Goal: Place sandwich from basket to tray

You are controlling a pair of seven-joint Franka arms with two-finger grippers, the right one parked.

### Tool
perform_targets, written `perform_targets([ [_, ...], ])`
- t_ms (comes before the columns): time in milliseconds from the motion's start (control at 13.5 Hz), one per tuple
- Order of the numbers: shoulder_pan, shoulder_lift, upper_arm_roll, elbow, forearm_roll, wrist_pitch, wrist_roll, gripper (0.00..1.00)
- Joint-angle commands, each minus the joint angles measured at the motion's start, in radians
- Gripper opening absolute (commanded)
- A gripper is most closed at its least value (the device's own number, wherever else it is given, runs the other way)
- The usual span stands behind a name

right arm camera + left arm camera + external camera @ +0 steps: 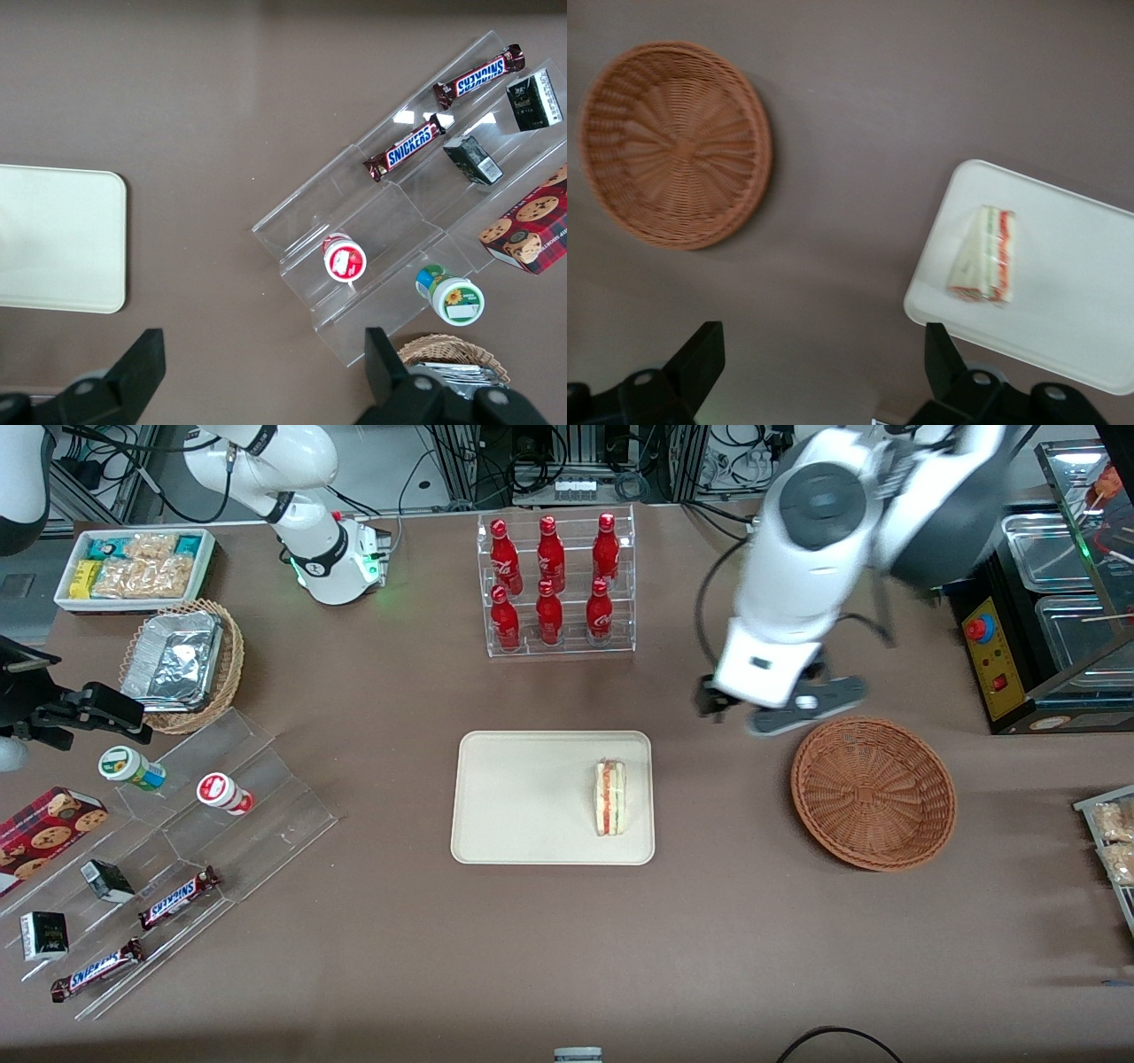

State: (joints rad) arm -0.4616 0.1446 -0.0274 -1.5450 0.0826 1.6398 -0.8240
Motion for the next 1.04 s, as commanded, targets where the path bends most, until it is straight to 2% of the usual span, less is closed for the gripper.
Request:
perform_targets([
  [0, 0.11, -0.084, -0.02, -0.04, -0.015, -0.053, 0.115, 1.0],
  [222, 0.197, -0.172, -0.022, -0.061, -0.043, -0.141, 0.241, 1.0],
  [519, 0.323, -0.319, -0.035, -0.185, -0.046, -0.147, 0.376, 1.0],
  [593, 0.366, -0.345, -0.04, -0.2, -0.067, -0.153, 0.416, 1.0],
  [815, 0.446, -0.396, -0.049, -0.213, -0.086, -0.219, 0.502, 1.0],
  [963, 0.524, -0.414, -0.092, -0.227, -0.124, -0.229, 0.505, 1.0],
])
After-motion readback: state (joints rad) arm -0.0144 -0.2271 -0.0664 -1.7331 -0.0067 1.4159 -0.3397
